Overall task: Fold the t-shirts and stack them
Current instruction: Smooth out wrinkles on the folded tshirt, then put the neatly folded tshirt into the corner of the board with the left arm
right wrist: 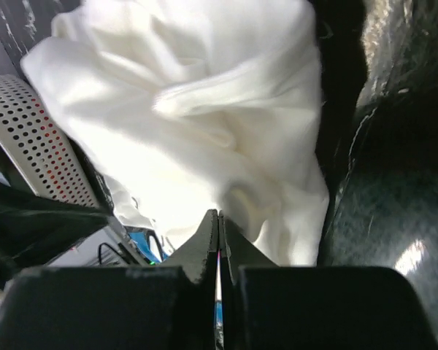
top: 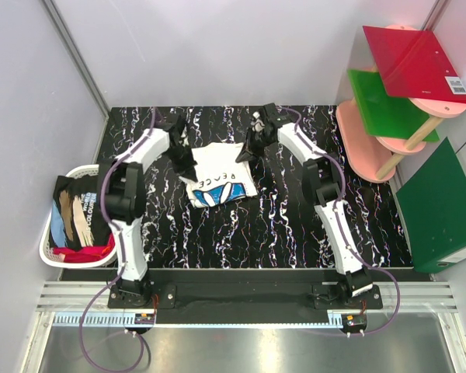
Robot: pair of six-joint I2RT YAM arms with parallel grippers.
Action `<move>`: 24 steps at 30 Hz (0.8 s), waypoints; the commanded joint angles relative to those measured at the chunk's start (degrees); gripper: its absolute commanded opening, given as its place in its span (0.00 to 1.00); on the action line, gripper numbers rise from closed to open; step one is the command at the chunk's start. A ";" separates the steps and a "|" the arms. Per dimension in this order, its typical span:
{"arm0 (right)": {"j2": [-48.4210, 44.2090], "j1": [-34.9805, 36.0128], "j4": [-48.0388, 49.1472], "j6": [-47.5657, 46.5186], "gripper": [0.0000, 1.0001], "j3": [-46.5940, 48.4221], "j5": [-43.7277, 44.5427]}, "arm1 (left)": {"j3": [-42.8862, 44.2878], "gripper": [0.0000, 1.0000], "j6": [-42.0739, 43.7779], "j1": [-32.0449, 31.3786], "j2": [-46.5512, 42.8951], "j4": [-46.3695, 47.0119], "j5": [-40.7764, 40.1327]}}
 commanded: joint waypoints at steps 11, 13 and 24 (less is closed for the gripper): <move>-27.25 -2.84 0.73 -10.74 0.00 -13.95 19.43 | 7.78 0.00 2.94 -9.73 1.57 5.21 12.92; -28.57 -3.54 1.17 -10.66 0.00 -16.59 20.13 | 8.05 0.00 3.29 -11.57 4.55 5.21 13.64; -31.48 -7.41 2.75 -9.87 0.00 -22.22 19.34 | 12.61 0.00 3.73 -12.38 12.21 -6.99 -0.05</move>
